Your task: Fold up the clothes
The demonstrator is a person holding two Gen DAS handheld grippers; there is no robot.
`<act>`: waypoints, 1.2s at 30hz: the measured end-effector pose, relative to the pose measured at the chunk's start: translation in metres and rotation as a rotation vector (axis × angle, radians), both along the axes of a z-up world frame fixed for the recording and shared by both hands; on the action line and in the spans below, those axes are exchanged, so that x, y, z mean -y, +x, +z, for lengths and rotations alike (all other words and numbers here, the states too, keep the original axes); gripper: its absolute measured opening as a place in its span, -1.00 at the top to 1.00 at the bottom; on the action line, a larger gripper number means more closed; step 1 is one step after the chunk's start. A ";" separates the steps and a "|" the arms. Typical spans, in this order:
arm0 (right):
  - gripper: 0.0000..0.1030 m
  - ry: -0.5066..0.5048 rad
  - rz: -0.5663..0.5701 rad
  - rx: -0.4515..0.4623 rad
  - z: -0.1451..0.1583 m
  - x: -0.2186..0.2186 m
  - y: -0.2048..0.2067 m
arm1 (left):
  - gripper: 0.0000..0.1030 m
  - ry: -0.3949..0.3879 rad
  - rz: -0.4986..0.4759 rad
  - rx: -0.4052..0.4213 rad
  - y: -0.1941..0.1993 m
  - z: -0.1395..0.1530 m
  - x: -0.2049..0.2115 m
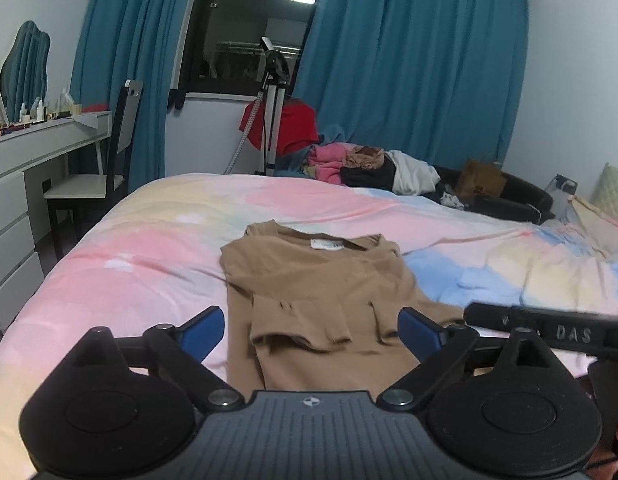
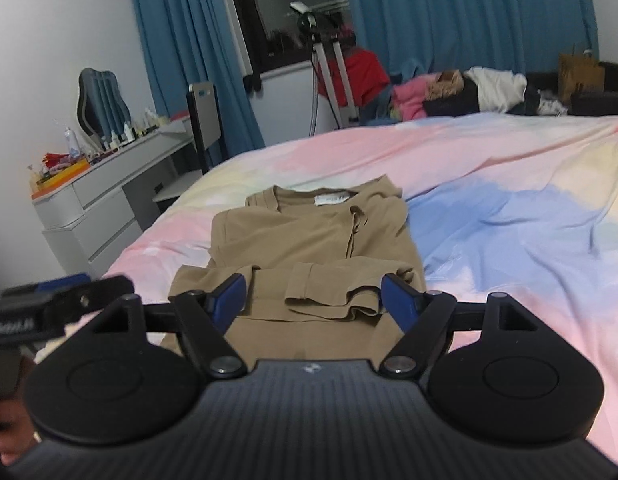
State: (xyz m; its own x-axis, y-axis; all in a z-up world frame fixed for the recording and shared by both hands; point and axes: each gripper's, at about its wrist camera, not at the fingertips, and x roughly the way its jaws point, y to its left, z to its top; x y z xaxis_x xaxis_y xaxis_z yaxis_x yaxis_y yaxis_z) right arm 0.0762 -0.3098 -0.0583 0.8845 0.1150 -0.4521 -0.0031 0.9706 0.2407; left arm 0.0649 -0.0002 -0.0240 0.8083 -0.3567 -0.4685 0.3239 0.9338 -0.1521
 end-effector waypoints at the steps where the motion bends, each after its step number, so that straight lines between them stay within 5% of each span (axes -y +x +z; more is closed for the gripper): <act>1: -0.48 -0.008 -0.005 0.007 0.001 0.000 -0.004 | -0.85 -0.005 0.004 -0.028 -0.003 0.000 0.000; 11: -0.48 -0.049 -0.082 0.004 -0.001 0.002 -0.012 | -0.79 -0.350 0.032 -0.530 0.014 -0.056 -0.032; 14: -0.48 -0.035 -0.095 -0.006 -0.003 0.006 -0.010 | -0.70 -0.416 0.047 -0.624 0.023 -0.078 -0.037; 23: -0.48 0.012 -0.119 -0.059 -0.011 0.012 -0.003 | -0.37 -0.549 0.143 -0.622 0.038 -0.105 -0.051; 31: -0.48 0.009 -0.105 -0.066 -0.012 0.010 -0.001 | 0.56 -0.574 0.191 -0.607 0.044 -0.109 -0.056; 36: -0.48 0.014 -0.104 -0.069 -0.012 0.009 -0.003 | 0.74 -0.587 0.187 -0.571 0.040 -0.101 -0.059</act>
